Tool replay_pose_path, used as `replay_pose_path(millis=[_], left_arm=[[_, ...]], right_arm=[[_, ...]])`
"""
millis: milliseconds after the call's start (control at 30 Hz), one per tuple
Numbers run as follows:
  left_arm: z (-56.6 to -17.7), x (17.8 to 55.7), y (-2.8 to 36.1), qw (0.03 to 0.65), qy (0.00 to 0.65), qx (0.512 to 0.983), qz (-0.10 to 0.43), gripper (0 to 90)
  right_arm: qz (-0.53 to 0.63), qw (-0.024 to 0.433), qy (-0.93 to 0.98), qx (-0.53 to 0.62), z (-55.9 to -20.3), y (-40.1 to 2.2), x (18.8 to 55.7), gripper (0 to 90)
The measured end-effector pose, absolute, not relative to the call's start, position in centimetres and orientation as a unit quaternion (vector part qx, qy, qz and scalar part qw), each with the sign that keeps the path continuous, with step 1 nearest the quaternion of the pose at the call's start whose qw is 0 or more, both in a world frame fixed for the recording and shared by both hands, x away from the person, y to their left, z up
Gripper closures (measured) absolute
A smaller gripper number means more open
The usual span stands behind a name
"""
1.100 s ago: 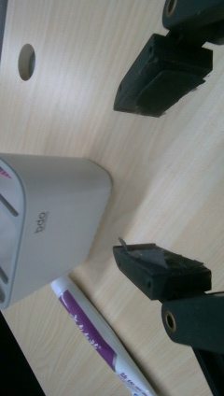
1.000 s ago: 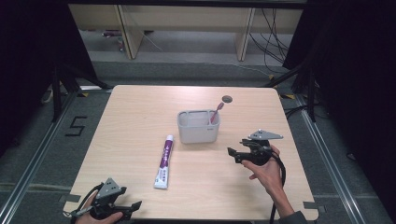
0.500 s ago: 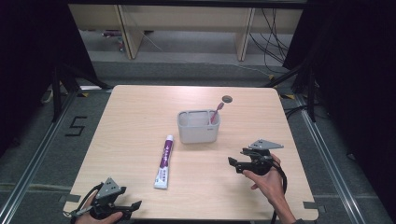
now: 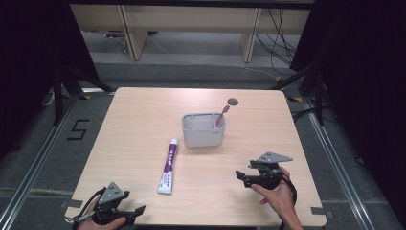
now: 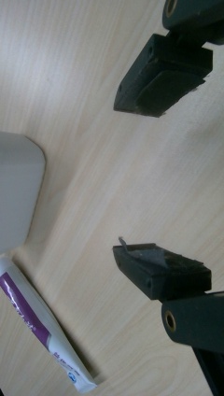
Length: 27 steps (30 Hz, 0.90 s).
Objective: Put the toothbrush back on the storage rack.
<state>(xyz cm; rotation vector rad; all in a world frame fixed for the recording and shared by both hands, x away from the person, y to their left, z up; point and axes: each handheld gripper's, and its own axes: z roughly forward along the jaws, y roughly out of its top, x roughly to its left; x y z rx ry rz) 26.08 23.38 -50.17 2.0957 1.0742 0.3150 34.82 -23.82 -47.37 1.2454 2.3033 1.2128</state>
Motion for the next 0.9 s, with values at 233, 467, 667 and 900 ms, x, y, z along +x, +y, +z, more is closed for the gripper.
replay_pose_path(millis=[233, 467, 667, 900], left_arm=[[-50.2, 26.1, 23.4, 0.370, 0.421, 0.819, 0.123, 19.7], [-50.2, 26.1, 23.4, 0.371, 0.421, 0.819, 0.125, 19.7], [-50.2, 26.1, 23.4, 0.370, 0.419, 0.820, 0.123, 19.7], [-50.2, 26.1, 23.3, 0.370, 0.419, 0.820, 0.124, 19.7]], right_arm=[[0.400, 0.131, 0.805, 0.419, -48.1, -23.9, 33.7, 26.4], [0.394, 0.118, 0.808, 0.421, -48.7, -24.0, 32.6, 26.4], [0.389, 0.104, 0.811, 0.425, -49.0, -24.1, 31.9, 26.4], [0.383, 0.087, 0.812, 0.432, -49.5, -24.5, 31.2, 23.7]])
